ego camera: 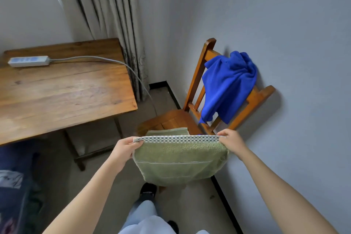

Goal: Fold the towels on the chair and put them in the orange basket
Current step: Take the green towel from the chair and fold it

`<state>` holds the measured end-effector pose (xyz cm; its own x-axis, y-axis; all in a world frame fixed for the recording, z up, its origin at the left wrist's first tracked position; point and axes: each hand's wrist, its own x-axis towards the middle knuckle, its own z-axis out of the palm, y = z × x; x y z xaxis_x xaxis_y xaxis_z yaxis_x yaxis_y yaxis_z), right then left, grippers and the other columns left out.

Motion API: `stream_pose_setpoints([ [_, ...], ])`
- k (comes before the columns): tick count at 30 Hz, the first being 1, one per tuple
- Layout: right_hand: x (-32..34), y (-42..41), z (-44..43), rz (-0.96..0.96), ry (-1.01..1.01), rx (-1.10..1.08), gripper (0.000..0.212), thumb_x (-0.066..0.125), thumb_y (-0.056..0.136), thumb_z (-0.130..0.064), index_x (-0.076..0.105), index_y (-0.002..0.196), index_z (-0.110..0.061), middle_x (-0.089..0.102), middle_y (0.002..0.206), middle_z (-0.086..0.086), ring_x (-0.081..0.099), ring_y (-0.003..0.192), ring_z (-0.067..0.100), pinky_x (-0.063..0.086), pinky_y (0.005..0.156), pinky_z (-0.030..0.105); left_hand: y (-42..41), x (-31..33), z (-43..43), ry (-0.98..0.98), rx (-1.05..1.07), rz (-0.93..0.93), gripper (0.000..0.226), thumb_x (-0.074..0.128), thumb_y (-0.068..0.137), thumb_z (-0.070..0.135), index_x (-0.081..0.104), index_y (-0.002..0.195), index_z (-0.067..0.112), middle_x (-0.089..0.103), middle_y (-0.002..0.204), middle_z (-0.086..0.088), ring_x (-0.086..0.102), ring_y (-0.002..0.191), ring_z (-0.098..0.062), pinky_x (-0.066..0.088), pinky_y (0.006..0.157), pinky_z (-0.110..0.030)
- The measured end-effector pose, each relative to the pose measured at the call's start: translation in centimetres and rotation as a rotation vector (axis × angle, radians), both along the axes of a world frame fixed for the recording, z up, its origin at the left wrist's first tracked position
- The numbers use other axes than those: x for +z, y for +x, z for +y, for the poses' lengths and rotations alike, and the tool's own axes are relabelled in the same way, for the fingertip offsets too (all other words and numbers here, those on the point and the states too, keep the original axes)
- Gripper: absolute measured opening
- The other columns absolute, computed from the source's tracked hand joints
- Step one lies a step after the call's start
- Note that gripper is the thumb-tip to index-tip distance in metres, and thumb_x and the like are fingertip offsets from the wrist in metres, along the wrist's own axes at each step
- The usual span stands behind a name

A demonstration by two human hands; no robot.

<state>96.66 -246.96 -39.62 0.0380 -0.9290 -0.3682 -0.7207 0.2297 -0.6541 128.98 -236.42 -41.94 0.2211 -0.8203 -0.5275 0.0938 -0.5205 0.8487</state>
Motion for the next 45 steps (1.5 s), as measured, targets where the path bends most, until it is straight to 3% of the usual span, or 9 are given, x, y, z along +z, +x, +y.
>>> stream_pose_setpoints([
  [7,-4.3,0.8,-0.7,0.035,0.141,-0.079,0.006,0.059,0.083,-0.007,0.063,0.082,-0.011,0.062,0.085,0.003,0.058,0.087,0.020,0.044,0.075,0.028,0.5,-5.8,-1.0,0.200,0.045,0.083,0.016,0.051,0.093,0.007,0.067,0.096,0.007,0.068,0.088,-0.011,0.064,0.077,-0.022,0.051,0.063,-0.029],
  [14,-5.4,3.3,-5.2,0.111,0.167,-0.045,0.007,0.058,0.083,-0.007,0.061,0.076,-0.004,0.060,0.078,0.005,0.053,0.078,0.018,0.039,0.063,0.027,2.6,-8.1,-5.2,0.240,0.126,0.100,0.015,0.054,0.091,0.004,0.067,0.090,0.011,0.070,0.085,-0.009,0.064,0.074,-0.023,0.050,0.061,-0.029],
  [24,-9.2,9.0,-12.0,0.253,0.155,0.065,0.012,0.058,0.088,-0.019,0.057,0.076,-0.022,0.064,0.081,0.003,0.058,0.081,0.021,0.044,0.071,0.032,7.1,-12.2,-10.0,0.316,0.214,0.028,0.011,0.058,0.089,0.010,0.069,0.092,0.011,0.070,0.095,-0.012,0.065,0.092,-0.032,0.052,0.082,-0.044],
  [26,-11.9,9.8,-13.7,0.262,0.161,0.083,0.012,0.057,0.089,-0.021,0.057,0.077,-0.022,0.067,0.083,0.006,0.059,0.082,0.023,0.043,0.069,0.032,7.8,-14.2,-11.5,0.334,0.216,-0.010,0.010,0.058,0.089,0.010,0.068,0.090,0.011,0.070,0.091,-0.011,0.065,0.089,-0.032,0.052,0.079,-0.041],
  [30,-17.7,10.9,-16.7,0.231,0.099,0.094,0.009,0.055,0.091,-0.019,0.060,0.083,-0.020,0.062,0.076,0.000,0.056,0.076,0.019,0.042,0.064,0.032,8.5,-18.6,-14.8,0.345,0.244,-0.062,0.007,0.057,0.090,0.007,0.063,0.091,0.005,0.065,0.082,-0.008,0.059,0.070,-0.020,0.048,0.054,-0.019],
  [35,-27.4,10.8,-19.2,0.234,0.113,0.145,0.009,0.059,0.089,-0.022,0.063,0.082,-0.016,0.063,0.077,-0.001,0.059,0.079,0.021,0.043,0.066,0.034,8.7,-27.6,-17.5,0.425,0.278,-0.135,0.017,0.061,0.088,0.012,0.062,0.103,0.004,0.062,0.097,-0.014,0.056,0.078,-0.025,0.044,0.067,-0.029],
  [39,-32.3,9.8,-20.7,0.178,0.129,0.052,0.025,0.069,0.081,-0.019,0.053,0.063,-0.020,0.060,0.065,0.005,0.055,0.068,0.024,0.044,0.063,0.039,7.5,-31.9,-18.2,0.439,0.266,-0.196,0.013,0.059,0.089,0.016,0.063,0.095,0.005,0.063,0.096,-0.015,0.056,0.083,-0.027,0.041,0.072,-0.032],
  [43,-34.1,9.7,-22.0,0.145,0.162,-0.023,0.040,0.076,0.075,-0.018,0.041,0.055,-0.017,0.046,0.054,0.000,0.044,0.061,0.020,0.033,0.056,0.033,7.0,-33.1,-17.2,0.489,0.231,-0.221,0.016,0.060,0.089,0.022,0.064,0.101,0.012,0.063,0.099,-0.011,0.059,0.088,-0.029,0.045,0.074,-0.034],
  [45,-34.3,9.9,-22.0,0.177,0.169,0.004,0.045,0.077,0.074,-0.022,0.036,0.055,-0.016,0.042,0.053,-0.001,0.039,0.059,0.018,0.027,0.051,0.031,7.0,-33.0,-16.3,0.522,0.198,-0.207,0.010,0.062,0.088,0.021,0.066,0.095,0.015,0.064,0.097,-0.012,0.060,0.085,-0.030,0.046,0.075,-0.036],
])
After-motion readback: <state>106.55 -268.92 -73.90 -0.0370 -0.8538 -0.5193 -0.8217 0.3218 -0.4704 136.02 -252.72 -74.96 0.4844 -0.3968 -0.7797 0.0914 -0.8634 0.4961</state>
